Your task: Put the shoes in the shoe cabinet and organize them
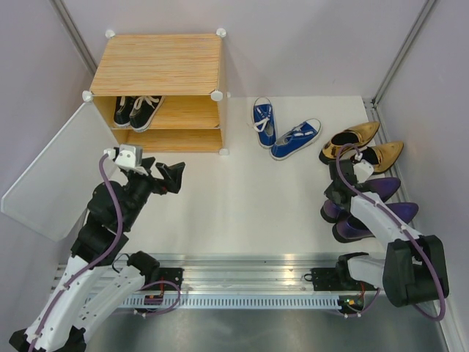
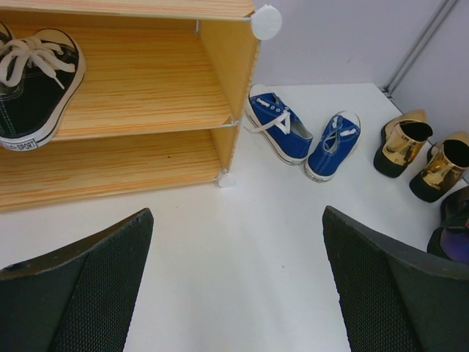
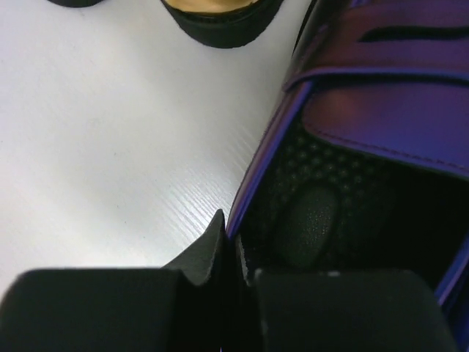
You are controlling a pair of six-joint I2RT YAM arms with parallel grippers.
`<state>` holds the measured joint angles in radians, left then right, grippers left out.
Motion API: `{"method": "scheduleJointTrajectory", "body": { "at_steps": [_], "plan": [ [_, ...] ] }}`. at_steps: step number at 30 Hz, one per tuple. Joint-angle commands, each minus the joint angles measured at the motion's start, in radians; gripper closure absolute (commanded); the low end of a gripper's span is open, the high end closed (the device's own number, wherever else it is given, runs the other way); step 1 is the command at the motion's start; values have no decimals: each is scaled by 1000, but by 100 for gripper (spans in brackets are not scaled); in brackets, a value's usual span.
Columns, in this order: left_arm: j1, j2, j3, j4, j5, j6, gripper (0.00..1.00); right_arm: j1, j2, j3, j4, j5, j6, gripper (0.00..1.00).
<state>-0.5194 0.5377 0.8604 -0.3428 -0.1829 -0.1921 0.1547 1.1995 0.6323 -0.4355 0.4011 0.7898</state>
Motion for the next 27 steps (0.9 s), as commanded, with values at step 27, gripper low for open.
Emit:
{"method": "scheduleJointTrajectory", "body": {
  "at_steps": [27],
  "plan": [
    [1,-87,-53,79,-384,62,1,331,-286,265,-46,-279,-104,99]
  ]
}}
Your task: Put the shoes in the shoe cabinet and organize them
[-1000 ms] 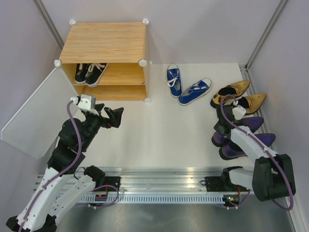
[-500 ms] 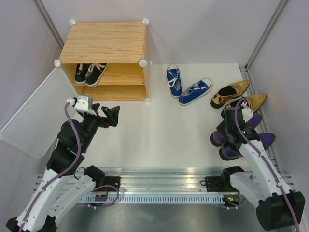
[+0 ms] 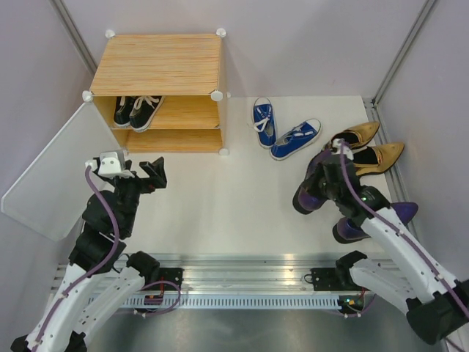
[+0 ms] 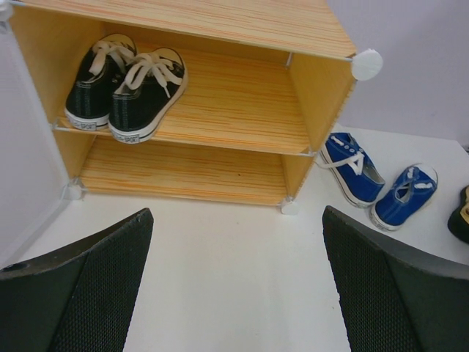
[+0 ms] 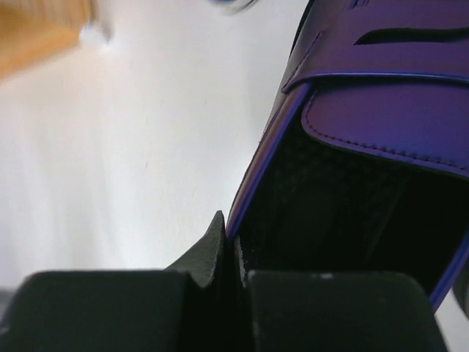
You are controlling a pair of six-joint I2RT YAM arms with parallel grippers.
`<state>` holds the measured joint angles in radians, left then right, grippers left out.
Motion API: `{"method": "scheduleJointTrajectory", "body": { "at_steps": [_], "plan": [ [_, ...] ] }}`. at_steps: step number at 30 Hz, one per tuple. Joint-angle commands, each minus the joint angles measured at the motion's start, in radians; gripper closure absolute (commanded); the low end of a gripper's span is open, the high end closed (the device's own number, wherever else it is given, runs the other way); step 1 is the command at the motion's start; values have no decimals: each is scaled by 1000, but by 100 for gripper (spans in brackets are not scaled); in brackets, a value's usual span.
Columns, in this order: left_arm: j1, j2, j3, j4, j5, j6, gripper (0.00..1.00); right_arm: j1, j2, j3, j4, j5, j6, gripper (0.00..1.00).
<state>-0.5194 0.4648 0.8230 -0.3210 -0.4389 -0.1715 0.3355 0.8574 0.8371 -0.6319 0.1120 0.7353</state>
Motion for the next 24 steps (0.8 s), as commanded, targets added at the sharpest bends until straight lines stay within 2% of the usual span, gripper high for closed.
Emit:
{"method": "scheduleJointTrajectory", "body": {
  "at_steps": [1,4,6,7,10,19,24],
  "plan": [
    [2,-18,-21,65,-165,50,1,202,84,66,165,32,-48,99],
    [9,-18,-28,79,-185,63,1,461,202,102,216,110,-42,99],
    [13,-18,-33,82,-188,72,1,560,305,149,235,193,-43,99],
    [13,-17,-35,85,-193,75,0,635,343,166,242,204,-40,99],
    [15,-23,-44,97,-211,89,1,724,481,249,287,193,-37,99],
    [18,-45,-74,137,-225,112,1,763,799,462,367,179,-53,99],
    [19,-45,-73,137,-208,110,0,763,949,556,367,233,54,99]
  ]
}}
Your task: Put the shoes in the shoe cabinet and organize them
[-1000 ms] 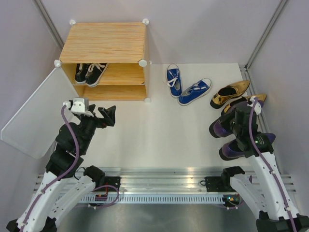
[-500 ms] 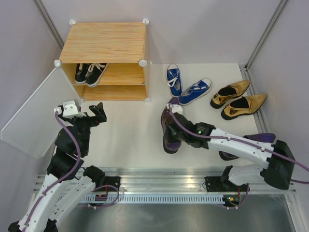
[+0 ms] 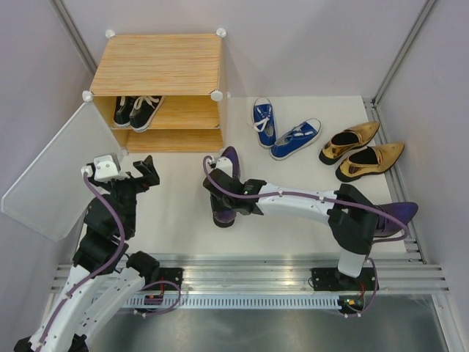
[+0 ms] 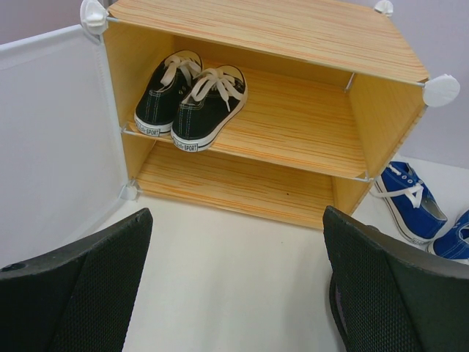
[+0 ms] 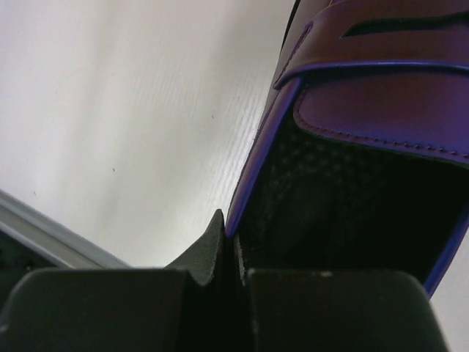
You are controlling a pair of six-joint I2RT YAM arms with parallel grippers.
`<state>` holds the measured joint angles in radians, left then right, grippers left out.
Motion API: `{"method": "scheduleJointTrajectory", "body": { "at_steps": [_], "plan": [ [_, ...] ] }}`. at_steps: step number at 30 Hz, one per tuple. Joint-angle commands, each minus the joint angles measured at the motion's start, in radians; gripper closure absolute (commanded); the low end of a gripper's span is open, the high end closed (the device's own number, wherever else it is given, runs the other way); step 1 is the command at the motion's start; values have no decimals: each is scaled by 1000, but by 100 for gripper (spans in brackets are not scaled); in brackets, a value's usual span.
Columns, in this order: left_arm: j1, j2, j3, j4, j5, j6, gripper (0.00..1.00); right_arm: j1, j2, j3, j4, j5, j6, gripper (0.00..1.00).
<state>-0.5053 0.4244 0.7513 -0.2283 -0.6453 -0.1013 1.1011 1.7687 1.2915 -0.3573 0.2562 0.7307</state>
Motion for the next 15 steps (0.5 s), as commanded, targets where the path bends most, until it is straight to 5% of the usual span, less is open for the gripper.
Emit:
{"method": "scheduleJointTrajectory", "body": {
  "at_steps": [1,5,6,12,15],
  "plan": [
    [7,-4,-1,44,1,40,0,-4,60,132,90,94,82,99],
    [7,-1,0,41,19,38,0,-4,164,204,90,98,145,87],
    [7,1,-1,43,25,37,1,-9,175,215,89,88,154,66],
    [8,14,2,38,49,37,0,-24,157,216,73,61,187,24],
    [8,14,2,37,55,38,0,-40,103,180,75,45,184,23]
  ]
}}
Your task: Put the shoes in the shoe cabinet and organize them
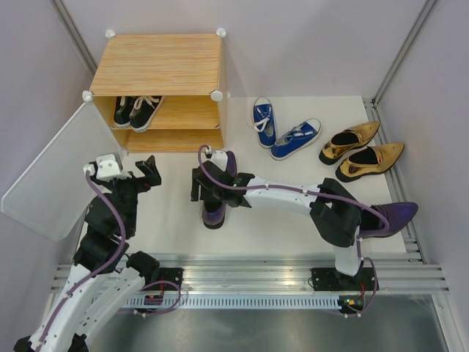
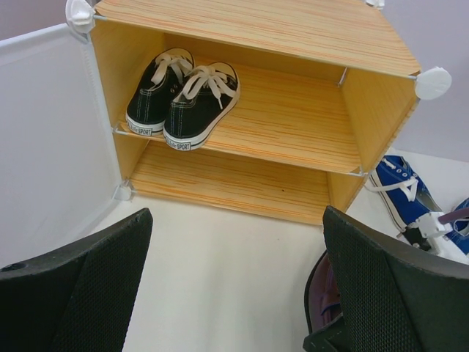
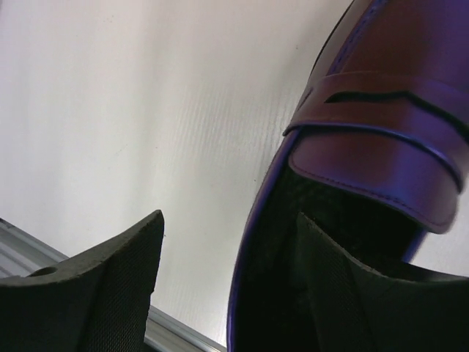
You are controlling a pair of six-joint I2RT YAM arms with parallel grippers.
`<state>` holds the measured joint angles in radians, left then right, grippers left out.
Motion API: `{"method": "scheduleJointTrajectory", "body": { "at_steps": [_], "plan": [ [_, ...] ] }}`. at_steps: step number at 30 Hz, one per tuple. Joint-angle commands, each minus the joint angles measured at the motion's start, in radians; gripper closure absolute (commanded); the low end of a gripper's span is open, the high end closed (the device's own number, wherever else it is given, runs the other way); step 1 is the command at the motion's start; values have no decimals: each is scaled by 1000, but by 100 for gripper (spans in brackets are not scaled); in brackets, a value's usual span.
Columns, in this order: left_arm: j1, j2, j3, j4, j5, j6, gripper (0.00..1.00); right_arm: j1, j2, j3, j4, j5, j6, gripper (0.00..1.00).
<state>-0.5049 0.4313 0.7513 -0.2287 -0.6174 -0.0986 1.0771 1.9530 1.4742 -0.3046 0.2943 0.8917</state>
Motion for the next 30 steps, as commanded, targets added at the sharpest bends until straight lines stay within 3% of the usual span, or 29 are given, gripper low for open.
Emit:
{"method": "scheduleJointTrajectory", "body": {
  "at_steps": [1,7,11,18,24,26,30],
  "plan": [
    [8,10,2,37,30,36,0,-25,-101,-27,22,2,20,23],
    [8,76,28,5,57,19,1,-68,-308,-150,22,5,-22,22],
    [8,136,45,-18,175,20,0,-104,-526,-297,21,11,-63,21],
    [6,293,149,-201,409,-200,0,-227,-940,-581,-25,49,-108,3],
    [-3,273,40,-190,567,-374,0,-298,-1181,-684,-119,77,-160,2],
    [-38,282,-30,-173,567,-398,0,-302,-1216,-709,-129,77,-168,2],
    [-213,297,-110,-152,376,-444,0,-304,-1226,-736,-145,75,-192,2]
  ]
}}
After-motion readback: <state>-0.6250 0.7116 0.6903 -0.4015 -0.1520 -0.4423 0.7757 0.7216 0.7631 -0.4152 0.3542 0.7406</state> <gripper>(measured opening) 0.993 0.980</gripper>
